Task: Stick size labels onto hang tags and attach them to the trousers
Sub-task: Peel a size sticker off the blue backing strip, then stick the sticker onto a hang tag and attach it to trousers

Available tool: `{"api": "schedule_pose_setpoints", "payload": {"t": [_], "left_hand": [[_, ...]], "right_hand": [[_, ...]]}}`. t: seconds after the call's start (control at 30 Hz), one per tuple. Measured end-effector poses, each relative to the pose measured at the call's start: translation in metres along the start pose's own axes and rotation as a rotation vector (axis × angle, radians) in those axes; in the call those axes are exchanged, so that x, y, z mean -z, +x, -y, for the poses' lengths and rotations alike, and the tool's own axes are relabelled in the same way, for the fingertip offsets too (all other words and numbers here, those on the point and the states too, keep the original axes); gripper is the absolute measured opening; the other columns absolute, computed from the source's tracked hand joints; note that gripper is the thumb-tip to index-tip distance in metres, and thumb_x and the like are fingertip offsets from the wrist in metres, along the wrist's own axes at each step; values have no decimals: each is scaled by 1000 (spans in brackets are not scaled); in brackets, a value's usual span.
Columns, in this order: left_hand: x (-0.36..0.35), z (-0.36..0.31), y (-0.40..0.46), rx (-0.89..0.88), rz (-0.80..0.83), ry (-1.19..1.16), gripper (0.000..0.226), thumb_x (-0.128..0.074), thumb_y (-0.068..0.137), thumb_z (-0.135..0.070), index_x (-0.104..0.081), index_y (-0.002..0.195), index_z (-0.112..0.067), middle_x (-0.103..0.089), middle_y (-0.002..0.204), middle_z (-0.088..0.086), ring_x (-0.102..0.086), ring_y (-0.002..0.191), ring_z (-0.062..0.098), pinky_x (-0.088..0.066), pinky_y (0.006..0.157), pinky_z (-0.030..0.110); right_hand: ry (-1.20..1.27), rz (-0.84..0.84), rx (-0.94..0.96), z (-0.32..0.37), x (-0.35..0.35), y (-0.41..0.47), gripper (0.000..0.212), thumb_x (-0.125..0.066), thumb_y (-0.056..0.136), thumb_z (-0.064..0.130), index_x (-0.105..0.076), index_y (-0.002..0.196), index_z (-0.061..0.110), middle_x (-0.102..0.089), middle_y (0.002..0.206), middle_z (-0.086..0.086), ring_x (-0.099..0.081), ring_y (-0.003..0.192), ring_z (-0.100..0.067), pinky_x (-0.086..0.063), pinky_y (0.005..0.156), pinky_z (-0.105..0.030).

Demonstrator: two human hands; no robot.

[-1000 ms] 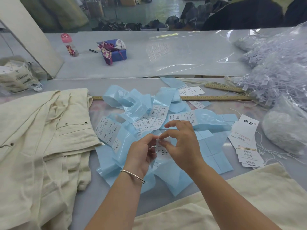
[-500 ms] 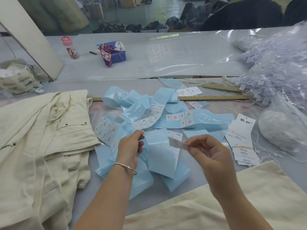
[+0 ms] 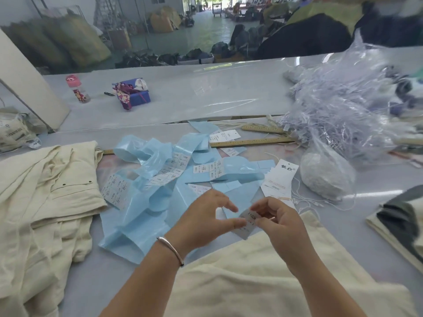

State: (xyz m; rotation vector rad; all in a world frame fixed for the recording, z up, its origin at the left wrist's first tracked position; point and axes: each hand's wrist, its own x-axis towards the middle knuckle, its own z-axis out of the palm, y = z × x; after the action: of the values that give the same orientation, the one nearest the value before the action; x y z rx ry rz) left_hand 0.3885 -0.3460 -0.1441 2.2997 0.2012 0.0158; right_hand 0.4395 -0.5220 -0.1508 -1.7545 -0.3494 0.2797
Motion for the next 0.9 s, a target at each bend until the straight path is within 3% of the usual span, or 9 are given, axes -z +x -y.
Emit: {"api": "schedule_pose_setpoints", "payload": {"t": [0.17, 0.3, 0.37, 0.47, 0.53, 0.63, 0.77, 0.83, 0.9], "left_hand": [[-49, -36, 4, -32, -119, 52, 13, -73, 83, -28, -64, 75, -32, -57, 111, -18, -50, 106, 0, -39, 94, 22], [-75, -55, 18, 103, -220, 45, 22, -74, 81, -22, -60, 66, -30, -58, 108, -17, -52, 101, 1, -40, 87, 20], [-87, -58, 27, 208, -301, -66, 20, -76, 80, -17, -64, 66, -25, -62, 105, -15, -56, 100, 4, -44, 83, 18], [-103, -61, 47, 354, -402, -292, 7, -76, 81, -16, -71, 77, -14, -69, 97, -8, -62, 84, 1, -43, 64, 4], [-110, -63, 63, 419, -418, -426, 9, -74, 83, -19, -72, 86, -11, -74, 89, -1, -62, 76, 7, -48, 65, 11], [-118, -65, 84, 471, -437, -524, 6, -72, 84, -18, -69, 83, -14, -73, 86, 1, -62, 81, 17, -53, 77, 32], [-125, -60, 103, 460, -442, -540, 2, -70, 86, -18, -69, 84, -18, -75, 84, -2, -66, 93, 27, -55, 82, 36], [-126, -58, 110, 464, -437, -518, 2, -70, 86, -19, -70, 84, -19, -75, 84, 2, -65, 90, 28, -54, 84, 39], [-127, -58, 115, 467, -433, -513, 2, -71, 85, -19, -70, 84, -17, -74, 87, 10, -62, 80, 26, -53, 86, 44]], "right_hand": [[32, 99, -28, -11, 47, 2, 27, -61, 81, -6, -70, 79, 20, -70, 78, 5, -60, 73, -7, -47, 74, -28], [30, 79, -39, -39, 80, 24, 36, -60, 79, -7, -71, 90, 25, -70, 86, 6, -61, 76, -7, -45, 67, -11], [-42, 16, -70, -61, 93, 52, 35, -58, 79, -6, -66, 91, 26, -68, 89, 6, -61, 81, -12, -46, 67, -17], [-174, 6, -131, -91, 101, 103, 28, -54, 83, -1, -65, 96, 22, -68, 96, 2, -62, 93, -18, -45, 75, -26], [-296, 39, -121, -105, 100, 136, 32, -53, 87, 3, -63, 114, 17, -65, 114, -1, -59, 107, -18, -45, 87, -29], [-560, 116, -28, -115, 98, 187, 49, -52, 90, 6, -45, 138, 11, -49, 140, -6, -43, 130, -23, -33, 106, -31], [-910, 186, -52, -119, 97, 240, 67, -60, 84, 17, -29, 143, 7, -40, 136, -17, -39, 126, -31, -39, 101, -36], [-1051, 227, -117, -121, 97, 255, 86, -66, 81, 29, -16, 147, 6, -35, 138, -21, -33, 129, -34, -35, 105, -37], [-1098, 241, -177, -121, 100, 265, 97, -74, 73, 41, -18, 145, 7, -36, 137, -19, -34, 128, -33, -37, 101, -36]]}}
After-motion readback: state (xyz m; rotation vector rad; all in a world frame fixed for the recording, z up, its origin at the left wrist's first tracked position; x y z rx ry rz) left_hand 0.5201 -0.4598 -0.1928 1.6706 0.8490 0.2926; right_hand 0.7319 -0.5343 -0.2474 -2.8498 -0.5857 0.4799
